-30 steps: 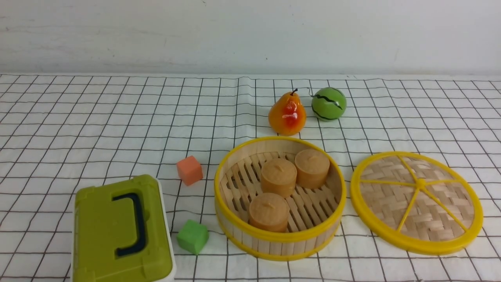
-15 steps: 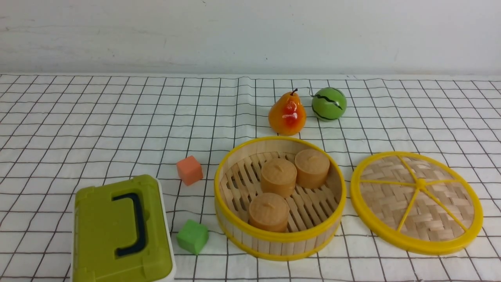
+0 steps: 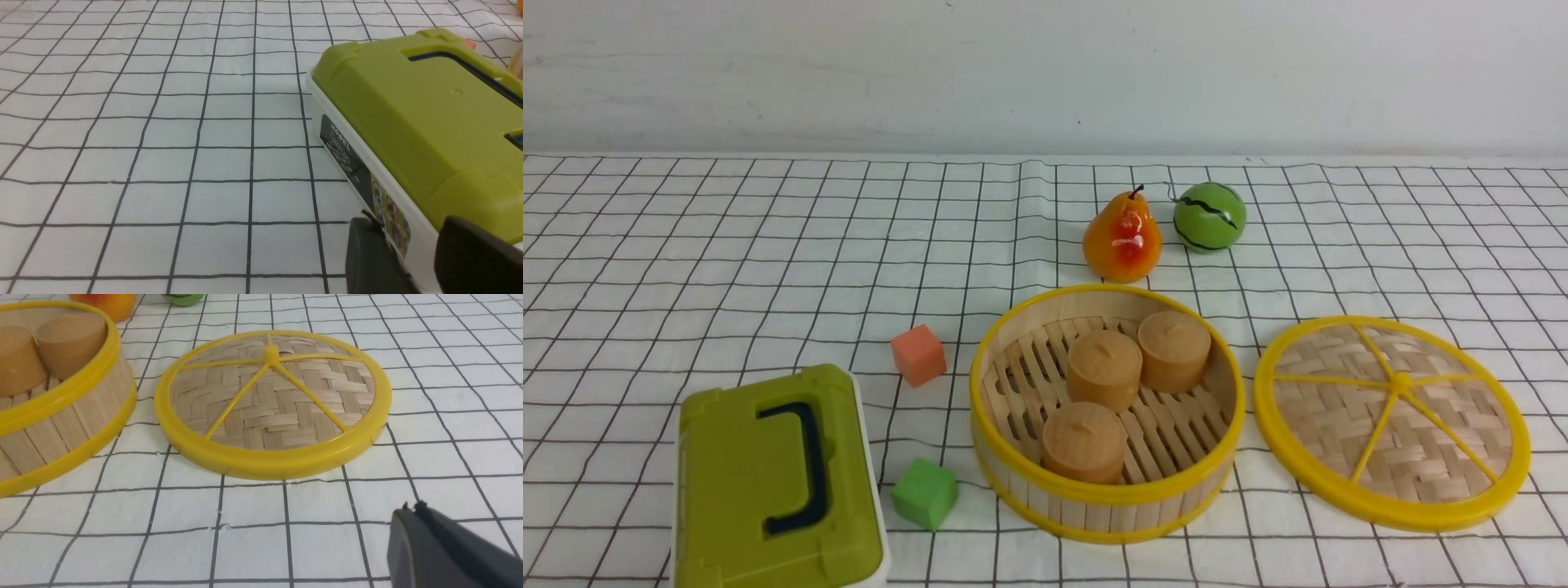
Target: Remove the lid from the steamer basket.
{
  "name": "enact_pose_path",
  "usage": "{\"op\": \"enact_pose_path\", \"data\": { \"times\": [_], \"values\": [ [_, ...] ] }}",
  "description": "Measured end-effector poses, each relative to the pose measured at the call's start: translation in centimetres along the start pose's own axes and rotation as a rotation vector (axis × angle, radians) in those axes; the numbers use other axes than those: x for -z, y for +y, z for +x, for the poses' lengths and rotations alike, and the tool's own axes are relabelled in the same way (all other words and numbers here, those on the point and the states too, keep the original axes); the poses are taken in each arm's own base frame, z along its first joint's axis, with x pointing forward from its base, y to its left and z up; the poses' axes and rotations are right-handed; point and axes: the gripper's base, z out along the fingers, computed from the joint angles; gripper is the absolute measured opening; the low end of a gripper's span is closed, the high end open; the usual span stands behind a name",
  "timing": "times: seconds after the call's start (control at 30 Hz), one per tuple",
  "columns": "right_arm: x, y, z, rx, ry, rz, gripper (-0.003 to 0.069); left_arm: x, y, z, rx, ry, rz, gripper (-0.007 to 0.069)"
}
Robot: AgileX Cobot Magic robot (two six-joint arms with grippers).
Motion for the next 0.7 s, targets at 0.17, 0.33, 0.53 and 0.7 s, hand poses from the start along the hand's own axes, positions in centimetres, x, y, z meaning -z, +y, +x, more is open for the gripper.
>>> {"op": "enact_pose_path", "data": {
  "times": [0.17,0.33,0.53,0.7],
  "values": [
    [0.0,0.0,0.0,0.0,0.0,0.0,-0.0004,0.0,0.0,0.0,0.0,0.0,0.0,0.0239],
    [0.0,0.0,0.0,0.0,0.0,0.0,-0.0001,0.0,0.0,0.0,0.0,0.0,0.0,0.0239],
    [0.0,0.0,0.0,0.0,0.0,0.0,0.0008,0.0,0.0,0.0,0.0,0.0,0.0,0.024],
    [0.0,0.0,0.0,0.0,0.0,0.0,0.0015,0.0,0.0,0.0,0.0,0.0,0.0,0.0239]
  ]
}}
